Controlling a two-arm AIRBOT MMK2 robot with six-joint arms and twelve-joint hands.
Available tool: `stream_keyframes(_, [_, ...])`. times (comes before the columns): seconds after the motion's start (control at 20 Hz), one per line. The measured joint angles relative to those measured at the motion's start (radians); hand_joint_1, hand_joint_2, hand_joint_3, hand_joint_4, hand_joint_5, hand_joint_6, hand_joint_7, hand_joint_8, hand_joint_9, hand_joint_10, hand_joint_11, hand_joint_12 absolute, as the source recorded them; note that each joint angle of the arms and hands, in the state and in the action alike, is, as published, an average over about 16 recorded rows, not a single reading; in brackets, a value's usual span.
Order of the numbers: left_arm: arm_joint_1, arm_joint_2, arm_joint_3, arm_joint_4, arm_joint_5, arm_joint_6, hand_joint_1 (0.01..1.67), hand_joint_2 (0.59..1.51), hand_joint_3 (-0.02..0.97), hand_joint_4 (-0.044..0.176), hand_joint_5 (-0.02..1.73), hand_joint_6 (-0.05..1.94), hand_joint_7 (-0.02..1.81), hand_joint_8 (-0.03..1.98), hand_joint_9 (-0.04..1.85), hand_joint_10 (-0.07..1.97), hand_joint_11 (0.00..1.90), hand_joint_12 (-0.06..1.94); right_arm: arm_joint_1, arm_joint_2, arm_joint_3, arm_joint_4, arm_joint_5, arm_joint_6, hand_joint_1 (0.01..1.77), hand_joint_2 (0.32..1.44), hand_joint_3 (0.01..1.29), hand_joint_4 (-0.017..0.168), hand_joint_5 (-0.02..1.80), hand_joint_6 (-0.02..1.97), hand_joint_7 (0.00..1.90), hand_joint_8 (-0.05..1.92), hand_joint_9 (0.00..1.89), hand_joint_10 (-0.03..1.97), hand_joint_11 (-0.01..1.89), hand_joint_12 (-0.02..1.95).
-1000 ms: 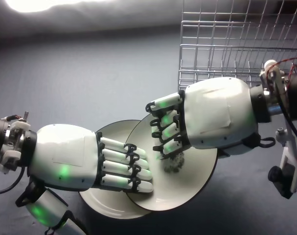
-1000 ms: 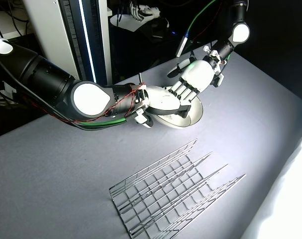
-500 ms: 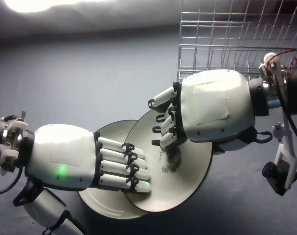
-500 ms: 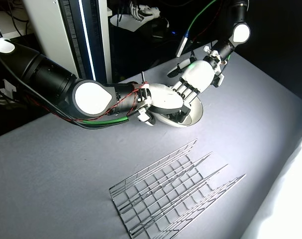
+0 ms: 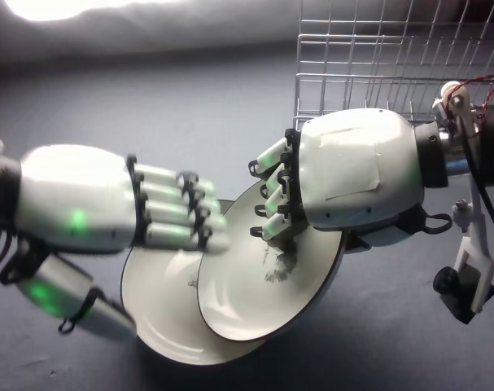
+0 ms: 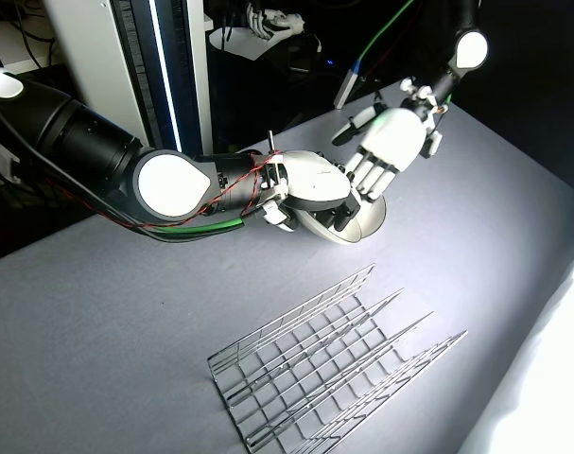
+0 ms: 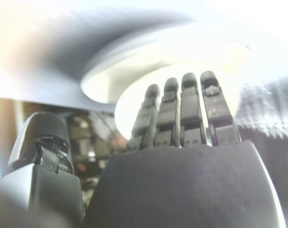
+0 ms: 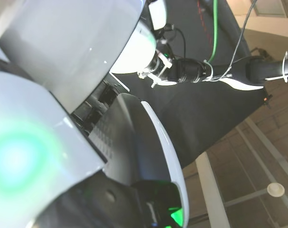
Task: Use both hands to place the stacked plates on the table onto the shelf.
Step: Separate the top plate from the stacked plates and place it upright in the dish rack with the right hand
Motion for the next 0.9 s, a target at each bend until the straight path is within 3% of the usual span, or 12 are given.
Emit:
stream_keyframes(0.45, [-0.082, 0.113, -0.021, -0.017, 0.018, 0.005, 0.01, 1.165, 0.018, -0.002, 0.01, 0.02, 0.03, 0.01, 0.02, 0.01, 0.02, 0.01, 0.048, 0.028, -0.037, 0.069, -0.005, 0.000, 1.29, 1.00, 0.01, 0.000, 0.85, 0.94, 0.97, 0.81, 0.88, 1.18, 0.56, 1.39])
stream_keyframes(0.9, [-0.097, 0.184, 0.006, -0.008, 0.091, 0.069, 0.01, 1.158, 0.018, -0.002, 0.05, 0.02, 0.06, 0.01, 0.05, 0.00, 0.02, 0.05, 0.092, 0.067, -0.079, 0.215, -0.037, 0.002, 1.32, 1.00, 0.01, 0.001, 0.91, 1.02, 1.04, 0.84, 0.92, 1.13, 0.62, 1.32])
